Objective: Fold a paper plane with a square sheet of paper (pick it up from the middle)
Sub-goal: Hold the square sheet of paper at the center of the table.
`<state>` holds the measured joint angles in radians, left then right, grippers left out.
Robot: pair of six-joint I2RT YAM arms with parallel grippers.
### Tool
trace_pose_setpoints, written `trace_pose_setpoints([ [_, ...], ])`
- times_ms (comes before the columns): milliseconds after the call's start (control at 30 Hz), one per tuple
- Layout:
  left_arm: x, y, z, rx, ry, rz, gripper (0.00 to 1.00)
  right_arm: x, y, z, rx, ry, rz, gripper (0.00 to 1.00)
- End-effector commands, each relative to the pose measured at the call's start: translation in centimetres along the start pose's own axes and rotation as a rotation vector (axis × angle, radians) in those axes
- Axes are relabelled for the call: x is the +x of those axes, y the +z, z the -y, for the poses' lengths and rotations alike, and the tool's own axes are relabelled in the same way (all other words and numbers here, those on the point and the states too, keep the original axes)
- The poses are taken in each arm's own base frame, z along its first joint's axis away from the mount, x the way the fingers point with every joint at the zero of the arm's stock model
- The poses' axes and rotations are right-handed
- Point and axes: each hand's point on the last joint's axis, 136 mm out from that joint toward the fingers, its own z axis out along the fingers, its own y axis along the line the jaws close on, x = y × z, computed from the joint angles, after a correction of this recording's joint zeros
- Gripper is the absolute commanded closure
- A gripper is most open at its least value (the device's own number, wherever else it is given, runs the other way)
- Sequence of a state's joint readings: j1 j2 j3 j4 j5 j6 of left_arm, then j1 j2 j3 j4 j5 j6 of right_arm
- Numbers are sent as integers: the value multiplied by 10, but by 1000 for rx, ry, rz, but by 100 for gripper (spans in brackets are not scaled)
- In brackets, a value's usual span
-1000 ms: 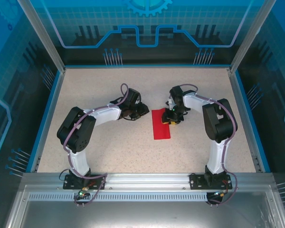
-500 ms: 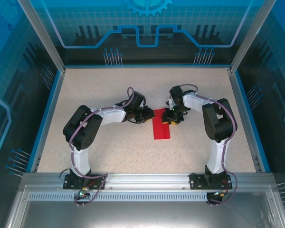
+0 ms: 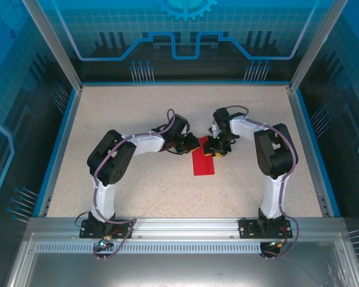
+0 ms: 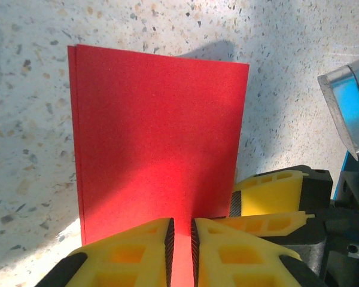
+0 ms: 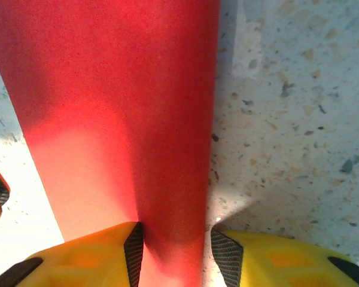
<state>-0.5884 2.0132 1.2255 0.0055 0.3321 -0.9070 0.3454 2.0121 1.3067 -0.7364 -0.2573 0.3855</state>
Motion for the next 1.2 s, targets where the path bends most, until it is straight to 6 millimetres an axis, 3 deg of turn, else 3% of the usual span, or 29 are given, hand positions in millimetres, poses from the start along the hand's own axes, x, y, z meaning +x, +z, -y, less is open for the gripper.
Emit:
trace_pose_setpoints([
  [0, 6, 6, 1, -3, 21, -37, 82, 36, 66, 35, 143, -17, -153, 57],
  [433, 11, 11, -9, -29, 14, -54, 86, 36, 66, 36, 156, -20, -159, 57],
  [833, 28, 17, -47, -129, -12, -93, 89, 35, 65, 31, 141, -18, -155, 57],
  [1033, 38, 15, -76, -238, -15, -117, 91, 28, 50, 18, 100, -24, -112, 57],
  [1167, 43, 15, -90, -292, -15, -132, 91, 17, 23, 0, 32, -34, -35, 57],
])
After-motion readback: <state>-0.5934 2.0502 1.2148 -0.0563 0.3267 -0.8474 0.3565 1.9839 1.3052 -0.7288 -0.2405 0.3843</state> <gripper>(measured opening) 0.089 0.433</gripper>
